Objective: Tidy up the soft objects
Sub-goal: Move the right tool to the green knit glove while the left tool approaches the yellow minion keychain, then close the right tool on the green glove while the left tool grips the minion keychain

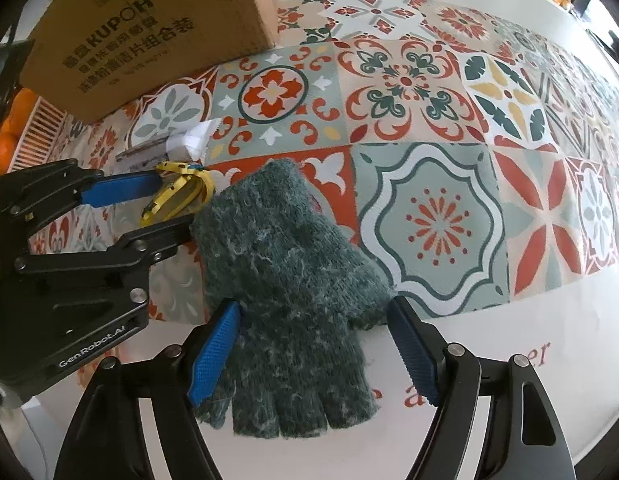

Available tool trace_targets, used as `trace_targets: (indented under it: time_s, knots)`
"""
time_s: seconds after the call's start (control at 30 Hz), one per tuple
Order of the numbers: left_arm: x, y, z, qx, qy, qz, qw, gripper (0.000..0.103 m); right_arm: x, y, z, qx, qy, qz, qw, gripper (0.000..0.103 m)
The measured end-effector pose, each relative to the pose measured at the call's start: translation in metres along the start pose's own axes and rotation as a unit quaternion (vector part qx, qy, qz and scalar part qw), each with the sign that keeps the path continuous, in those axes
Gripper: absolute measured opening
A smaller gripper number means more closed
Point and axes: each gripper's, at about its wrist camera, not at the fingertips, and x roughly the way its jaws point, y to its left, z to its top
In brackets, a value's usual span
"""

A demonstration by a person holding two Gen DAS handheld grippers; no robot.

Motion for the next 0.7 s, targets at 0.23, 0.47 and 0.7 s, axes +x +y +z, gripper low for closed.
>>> trace_targets:
  time_s: [0.23,0.47,0.7]
  knots:
    - [-0.004,-0.002,-0.002,-0.018,-0.02,-0.013,0.9996,0.025,0.003,0.011,-0.003,-0.001,-0.024,0.013,1.0,0.057]
    - [-0.008,0.005,-0.022,-0.061,-0.026,-0.044,0.9969,0.024,-0.011,0.014,-0.011,0.017,-0.043,0.019,0.999,0.038]
    - [-0.029,0.008,-0.041,-0.099,-0.043,-0.056,0.9926,0.024,-0.024,0.005,-0.012,0.031,-0.071,0.03,0.997,0.022]
